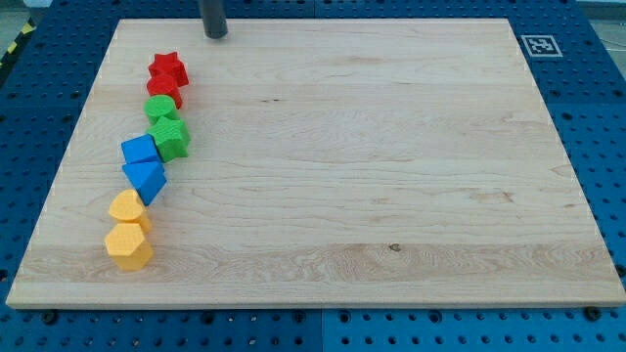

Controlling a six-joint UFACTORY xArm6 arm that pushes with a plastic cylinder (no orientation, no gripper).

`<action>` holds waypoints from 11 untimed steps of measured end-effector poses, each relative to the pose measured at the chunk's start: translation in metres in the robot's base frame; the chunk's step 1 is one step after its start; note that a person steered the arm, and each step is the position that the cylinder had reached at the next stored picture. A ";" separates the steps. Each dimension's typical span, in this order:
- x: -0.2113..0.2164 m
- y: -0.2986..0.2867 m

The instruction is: Move the red star to the top right of the board

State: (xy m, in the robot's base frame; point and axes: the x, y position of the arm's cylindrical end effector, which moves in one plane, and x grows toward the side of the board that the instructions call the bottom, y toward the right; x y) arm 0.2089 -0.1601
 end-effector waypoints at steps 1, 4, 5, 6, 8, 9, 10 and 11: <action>-0.004 -0.057; 0.107 -0.071; 0.117 -0.009; 0.113 0.081; 0.109 0.186; 0.093 0.240; 0.079 0.267; 0.103 0.245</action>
State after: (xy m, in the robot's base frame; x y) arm 0.3121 0.0853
